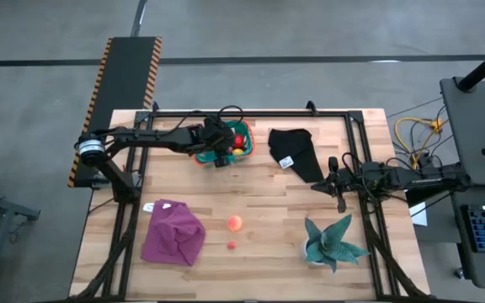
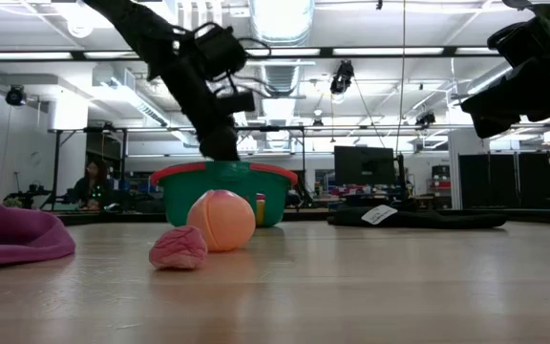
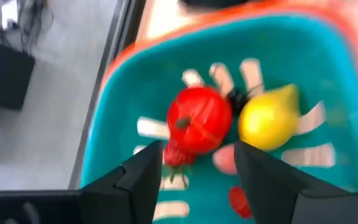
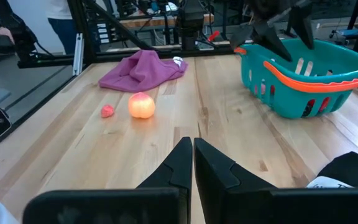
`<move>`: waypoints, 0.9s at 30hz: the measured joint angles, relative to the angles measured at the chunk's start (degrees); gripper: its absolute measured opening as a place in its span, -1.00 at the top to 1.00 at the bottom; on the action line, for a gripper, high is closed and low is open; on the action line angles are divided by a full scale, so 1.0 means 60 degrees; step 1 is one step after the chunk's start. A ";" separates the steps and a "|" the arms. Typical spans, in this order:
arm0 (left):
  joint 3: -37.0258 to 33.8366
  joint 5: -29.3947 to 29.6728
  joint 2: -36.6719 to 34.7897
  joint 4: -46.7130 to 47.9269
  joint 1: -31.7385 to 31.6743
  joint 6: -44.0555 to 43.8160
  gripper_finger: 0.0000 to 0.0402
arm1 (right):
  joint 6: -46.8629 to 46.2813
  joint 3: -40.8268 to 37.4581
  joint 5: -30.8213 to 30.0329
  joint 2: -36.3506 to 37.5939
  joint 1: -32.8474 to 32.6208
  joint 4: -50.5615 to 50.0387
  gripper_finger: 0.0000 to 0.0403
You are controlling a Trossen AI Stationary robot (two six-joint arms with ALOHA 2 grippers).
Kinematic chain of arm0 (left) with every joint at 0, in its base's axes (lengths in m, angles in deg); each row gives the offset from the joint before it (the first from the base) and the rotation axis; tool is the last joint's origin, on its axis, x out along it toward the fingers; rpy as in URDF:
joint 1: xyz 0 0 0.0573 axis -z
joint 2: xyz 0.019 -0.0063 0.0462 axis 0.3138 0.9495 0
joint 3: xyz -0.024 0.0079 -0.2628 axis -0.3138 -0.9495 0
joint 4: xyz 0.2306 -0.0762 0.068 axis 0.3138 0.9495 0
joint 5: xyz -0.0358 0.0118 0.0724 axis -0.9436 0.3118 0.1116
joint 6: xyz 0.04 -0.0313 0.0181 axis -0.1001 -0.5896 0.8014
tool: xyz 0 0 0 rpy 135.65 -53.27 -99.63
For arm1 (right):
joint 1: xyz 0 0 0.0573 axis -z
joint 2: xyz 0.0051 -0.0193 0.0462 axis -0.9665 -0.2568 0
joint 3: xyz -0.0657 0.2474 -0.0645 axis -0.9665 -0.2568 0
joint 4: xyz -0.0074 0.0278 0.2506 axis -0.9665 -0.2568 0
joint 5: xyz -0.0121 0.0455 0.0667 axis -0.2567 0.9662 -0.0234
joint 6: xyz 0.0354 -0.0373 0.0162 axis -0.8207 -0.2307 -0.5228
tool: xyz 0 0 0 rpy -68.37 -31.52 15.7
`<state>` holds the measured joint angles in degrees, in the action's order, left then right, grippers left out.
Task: Pick and placing Produce into tupperware
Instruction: Put the big pink peach into the basket
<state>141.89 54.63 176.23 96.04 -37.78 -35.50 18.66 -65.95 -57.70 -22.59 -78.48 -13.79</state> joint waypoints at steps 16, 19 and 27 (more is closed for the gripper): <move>0.0340 -0.0866 -0.1423 -0.0999 0.2801 -0.0382 -0.31 | 0.0000 -0.0007 0.0000 0.0012 -0.0004 -0.0008 0.96; 0.0342 -0.0697 -0.1416 -0.1228 0.3311 -0.0427 -0.47 | 0.0000 -0.0007 0.0000 0.0007 0.0000 -0.0004 0.96; 0.0827 -0.0547 -0.1478 -0.0863 0.3812 -0.4311 -0.67 | 0.0000 -0.0007 0.0000 0.0004 -0.0004 0.0000 0.96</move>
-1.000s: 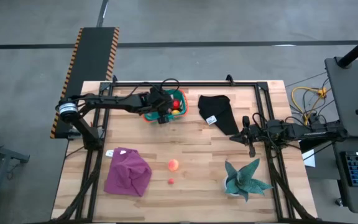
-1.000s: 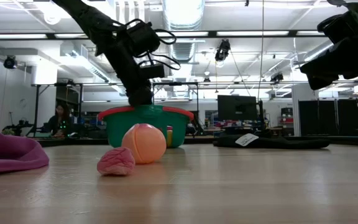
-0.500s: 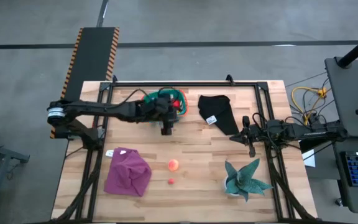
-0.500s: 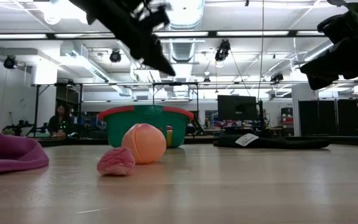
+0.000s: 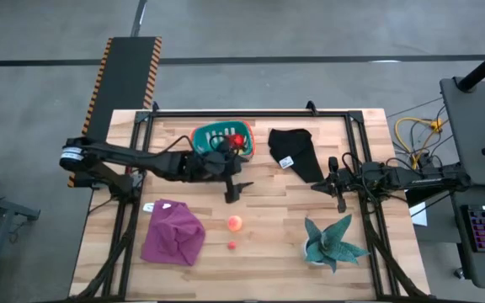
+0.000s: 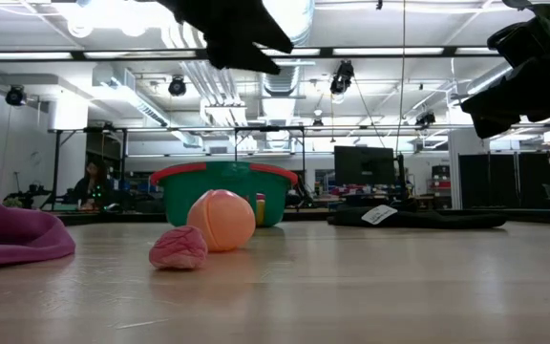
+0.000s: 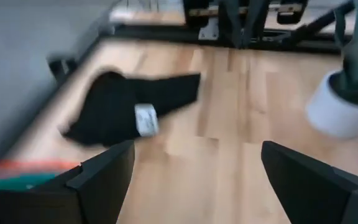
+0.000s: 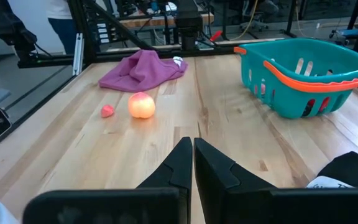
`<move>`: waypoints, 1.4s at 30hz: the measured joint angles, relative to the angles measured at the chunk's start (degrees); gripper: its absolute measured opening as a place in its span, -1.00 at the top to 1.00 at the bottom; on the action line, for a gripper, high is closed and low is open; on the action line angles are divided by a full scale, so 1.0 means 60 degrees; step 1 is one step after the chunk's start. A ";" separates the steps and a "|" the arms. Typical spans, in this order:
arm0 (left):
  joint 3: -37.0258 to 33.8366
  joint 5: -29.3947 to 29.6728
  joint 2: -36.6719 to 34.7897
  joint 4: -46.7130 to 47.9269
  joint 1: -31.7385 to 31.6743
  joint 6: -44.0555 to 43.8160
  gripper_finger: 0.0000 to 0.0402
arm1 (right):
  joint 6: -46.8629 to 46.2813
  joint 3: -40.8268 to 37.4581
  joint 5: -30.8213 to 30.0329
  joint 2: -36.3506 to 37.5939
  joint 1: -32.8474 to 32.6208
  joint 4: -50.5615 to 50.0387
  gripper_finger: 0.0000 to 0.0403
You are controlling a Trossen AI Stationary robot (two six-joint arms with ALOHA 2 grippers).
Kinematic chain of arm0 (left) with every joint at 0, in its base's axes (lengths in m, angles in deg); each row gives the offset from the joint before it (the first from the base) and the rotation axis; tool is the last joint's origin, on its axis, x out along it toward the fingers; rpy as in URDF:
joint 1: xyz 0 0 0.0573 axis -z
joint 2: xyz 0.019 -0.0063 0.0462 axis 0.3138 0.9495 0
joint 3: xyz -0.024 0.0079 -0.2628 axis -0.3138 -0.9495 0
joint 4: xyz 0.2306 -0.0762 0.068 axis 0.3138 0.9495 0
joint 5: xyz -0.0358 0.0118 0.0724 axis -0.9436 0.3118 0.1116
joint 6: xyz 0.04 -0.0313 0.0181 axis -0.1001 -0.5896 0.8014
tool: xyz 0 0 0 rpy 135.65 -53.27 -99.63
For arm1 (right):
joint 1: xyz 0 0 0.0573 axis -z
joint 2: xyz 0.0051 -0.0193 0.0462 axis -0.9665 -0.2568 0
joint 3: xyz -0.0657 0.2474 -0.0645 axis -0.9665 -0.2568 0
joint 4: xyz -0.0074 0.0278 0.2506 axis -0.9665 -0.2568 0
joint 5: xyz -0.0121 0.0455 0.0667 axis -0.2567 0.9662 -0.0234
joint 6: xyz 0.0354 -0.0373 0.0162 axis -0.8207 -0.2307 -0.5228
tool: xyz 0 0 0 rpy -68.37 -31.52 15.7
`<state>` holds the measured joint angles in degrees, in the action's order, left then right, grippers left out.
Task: Pick and placing Produce into tupperware
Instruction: Put the big pink peach into the basket
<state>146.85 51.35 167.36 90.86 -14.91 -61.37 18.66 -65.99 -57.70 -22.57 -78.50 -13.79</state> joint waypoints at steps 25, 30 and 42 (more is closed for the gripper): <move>0.0320 -0.1471 0.0591 0.3659 0.0867 -0.9696 -0.67 | -0.0168 0.0000 0.0004 -0.0142 0.0000 0.0017 0.96; 0.1138 -0.1411 0.1434 0.4622 0.1125 -1.0251 -0.67 | -0.0164 0.0000 0.0011 -0.0268 0.0001 0.0010 0.96; 0.4386 -0.1287 0.4092 0.6923 0.1698 -1.0822 -0.67 | -0.0138 0.0000 0.0015 -0.0444 0.0003 -0.0001 0.96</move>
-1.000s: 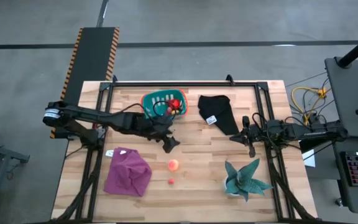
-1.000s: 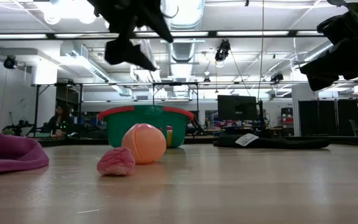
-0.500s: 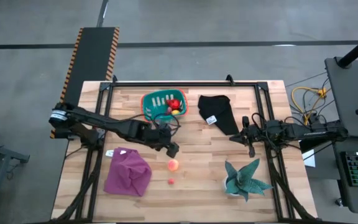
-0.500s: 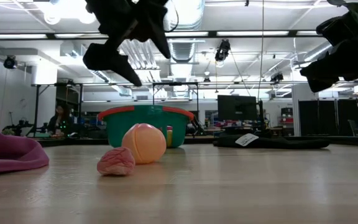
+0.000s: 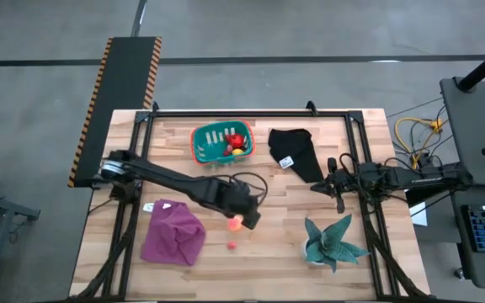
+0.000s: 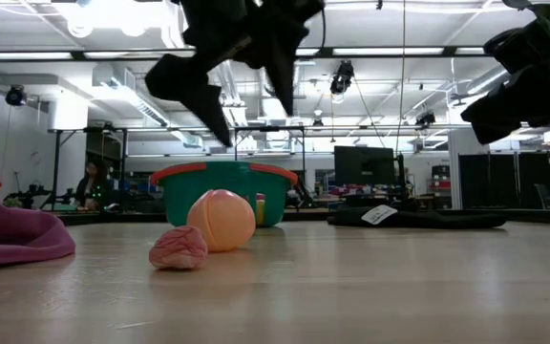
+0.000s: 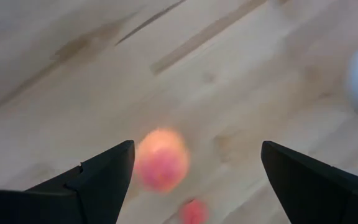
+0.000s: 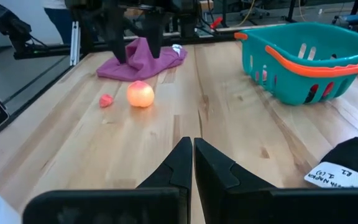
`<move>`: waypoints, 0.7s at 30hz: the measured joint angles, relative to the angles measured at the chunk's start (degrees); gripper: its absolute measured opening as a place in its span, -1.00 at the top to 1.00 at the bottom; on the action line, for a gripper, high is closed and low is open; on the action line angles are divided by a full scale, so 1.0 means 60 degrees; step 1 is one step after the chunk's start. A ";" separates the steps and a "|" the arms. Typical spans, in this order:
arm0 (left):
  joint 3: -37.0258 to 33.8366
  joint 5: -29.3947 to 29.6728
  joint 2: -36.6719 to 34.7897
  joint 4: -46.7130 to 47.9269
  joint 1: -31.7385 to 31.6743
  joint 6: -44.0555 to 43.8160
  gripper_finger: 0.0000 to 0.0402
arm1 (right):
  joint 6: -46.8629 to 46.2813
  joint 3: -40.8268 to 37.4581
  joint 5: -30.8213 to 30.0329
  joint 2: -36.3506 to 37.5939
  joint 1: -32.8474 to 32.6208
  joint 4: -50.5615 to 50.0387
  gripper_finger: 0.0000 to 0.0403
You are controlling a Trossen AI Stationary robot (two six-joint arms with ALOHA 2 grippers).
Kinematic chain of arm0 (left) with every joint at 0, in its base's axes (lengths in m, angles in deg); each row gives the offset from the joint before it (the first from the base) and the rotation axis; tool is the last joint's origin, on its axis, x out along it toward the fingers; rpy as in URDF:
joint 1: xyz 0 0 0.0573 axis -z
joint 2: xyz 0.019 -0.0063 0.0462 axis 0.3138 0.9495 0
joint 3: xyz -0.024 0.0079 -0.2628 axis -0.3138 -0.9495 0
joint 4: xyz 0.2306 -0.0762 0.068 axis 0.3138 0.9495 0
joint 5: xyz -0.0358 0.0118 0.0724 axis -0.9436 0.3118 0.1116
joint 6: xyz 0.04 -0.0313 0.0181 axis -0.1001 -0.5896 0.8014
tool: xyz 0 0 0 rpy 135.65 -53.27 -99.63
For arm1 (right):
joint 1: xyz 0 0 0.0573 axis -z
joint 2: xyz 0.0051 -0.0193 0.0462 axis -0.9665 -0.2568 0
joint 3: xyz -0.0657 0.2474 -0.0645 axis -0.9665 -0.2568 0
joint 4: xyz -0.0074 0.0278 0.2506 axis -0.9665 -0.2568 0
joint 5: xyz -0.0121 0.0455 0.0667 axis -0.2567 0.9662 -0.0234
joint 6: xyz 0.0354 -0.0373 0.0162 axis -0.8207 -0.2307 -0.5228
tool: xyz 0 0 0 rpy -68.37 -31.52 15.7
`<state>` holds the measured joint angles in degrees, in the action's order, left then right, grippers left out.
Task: Pick and placing Produce into tupperware
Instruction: Put the big pink peach into the basket
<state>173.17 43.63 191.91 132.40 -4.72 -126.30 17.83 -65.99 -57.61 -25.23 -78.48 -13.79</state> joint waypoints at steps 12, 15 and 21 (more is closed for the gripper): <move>0.1352 -0.0145 0.1324 0.1884 0.0387 -0.1291 -0.67 | -0.0078 0.0000 0.0001 -0.0226 -0.0003 0.0010 0.96; 0.1272 -0.0257 0.1448 0.1894 0.0475 -0.1675 -0.67 | -0.0105 0.0000 0.0014 -0.0255 -0.0003 -0.0018 0.96; 0.1222 -0.0365 0.1594 0.1820 0.0656 -0.2041 -0.67 | -0.0109 0.0004 0.0018 -0.0297 0.0001 0.0009 0.96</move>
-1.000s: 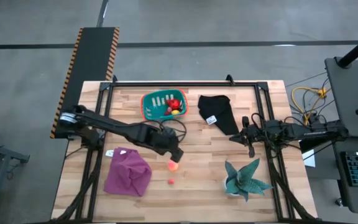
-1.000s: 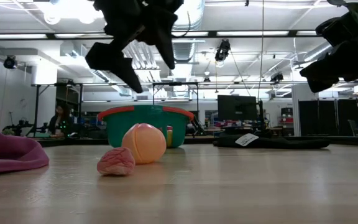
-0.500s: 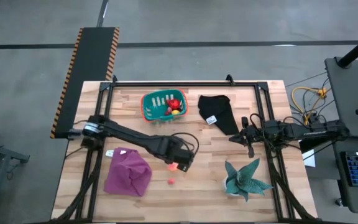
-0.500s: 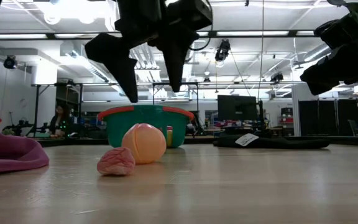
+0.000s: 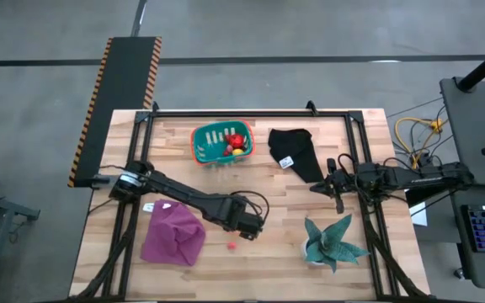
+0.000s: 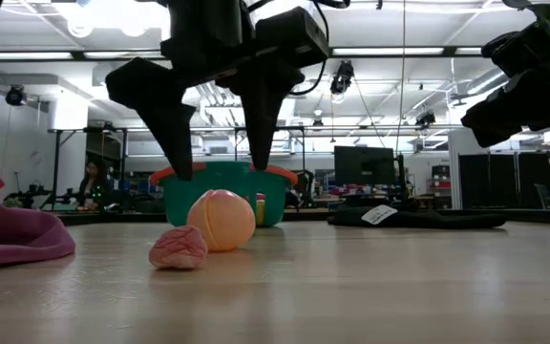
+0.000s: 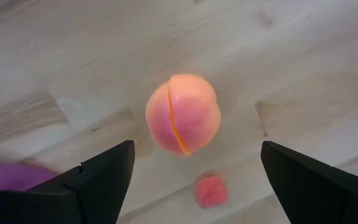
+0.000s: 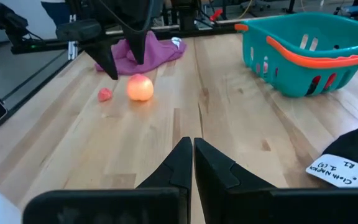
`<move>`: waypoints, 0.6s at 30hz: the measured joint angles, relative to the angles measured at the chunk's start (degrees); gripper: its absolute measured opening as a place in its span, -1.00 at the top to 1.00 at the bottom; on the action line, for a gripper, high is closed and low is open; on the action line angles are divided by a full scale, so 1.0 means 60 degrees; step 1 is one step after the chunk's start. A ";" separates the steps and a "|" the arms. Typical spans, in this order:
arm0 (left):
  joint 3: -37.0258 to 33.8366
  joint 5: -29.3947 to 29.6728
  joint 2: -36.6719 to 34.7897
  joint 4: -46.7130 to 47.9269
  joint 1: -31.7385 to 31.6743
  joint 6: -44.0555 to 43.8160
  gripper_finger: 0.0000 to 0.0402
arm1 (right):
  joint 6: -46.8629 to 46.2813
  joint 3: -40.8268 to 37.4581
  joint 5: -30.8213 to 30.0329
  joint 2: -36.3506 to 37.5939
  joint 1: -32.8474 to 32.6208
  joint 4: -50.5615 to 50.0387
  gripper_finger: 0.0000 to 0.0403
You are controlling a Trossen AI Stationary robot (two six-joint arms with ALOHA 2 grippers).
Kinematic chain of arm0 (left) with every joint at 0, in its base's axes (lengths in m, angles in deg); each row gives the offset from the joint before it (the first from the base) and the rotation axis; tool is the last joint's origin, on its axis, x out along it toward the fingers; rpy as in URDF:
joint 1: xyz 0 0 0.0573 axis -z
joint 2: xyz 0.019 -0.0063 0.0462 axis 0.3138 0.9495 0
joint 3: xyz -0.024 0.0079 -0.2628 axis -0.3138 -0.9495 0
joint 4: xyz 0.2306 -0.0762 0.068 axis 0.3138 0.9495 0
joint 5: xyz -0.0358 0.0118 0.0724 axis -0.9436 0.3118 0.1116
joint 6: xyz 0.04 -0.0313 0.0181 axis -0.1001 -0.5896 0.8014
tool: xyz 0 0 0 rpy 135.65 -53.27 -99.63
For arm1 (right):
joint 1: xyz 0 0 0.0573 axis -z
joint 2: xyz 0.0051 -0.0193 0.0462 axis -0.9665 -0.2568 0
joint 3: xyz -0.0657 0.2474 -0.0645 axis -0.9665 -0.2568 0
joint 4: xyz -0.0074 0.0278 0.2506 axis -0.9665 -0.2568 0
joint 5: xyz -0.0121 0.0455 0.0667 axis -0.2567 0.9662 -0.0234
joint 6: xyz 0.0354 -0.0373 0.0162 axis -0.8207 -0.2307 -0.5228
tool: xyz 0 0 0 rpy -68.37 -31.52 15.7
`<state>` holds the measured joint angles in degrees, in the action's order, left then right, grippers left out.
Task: Pick and placing Produce into tupperware
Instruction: Put the big pink peach into the basket
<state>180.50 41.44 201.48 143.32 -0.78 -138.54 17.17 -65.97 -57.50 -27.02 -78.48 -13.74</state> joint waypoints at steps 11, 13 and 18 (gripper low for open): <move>-0.0281 0.0246 0.0246 -0.0210 0.0022 -0.0013 -0.67 | -0.0098 -0.0001 0.0074 -0.0053 0.0000 -0.0002 0.96; -0.0275 0.0251 0.0309 -0.0260 0.0020 -0.0007 -0.67 | -0.0098 -0.0004 0.0073 -0.0064 0.0000 -0.0008 0.96; -0.0313 0.0262 0.0534 -0.0277 0.0017 0.0009 -0.67 | -0.0098 -0.0002 0.0073 -0.0148 -0.0002 0.0004 0.96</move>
<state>178.62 43.01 204.68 141.66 -0.68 -138.49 16.58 -65.98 -57.06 -27.91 -78.49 -13.71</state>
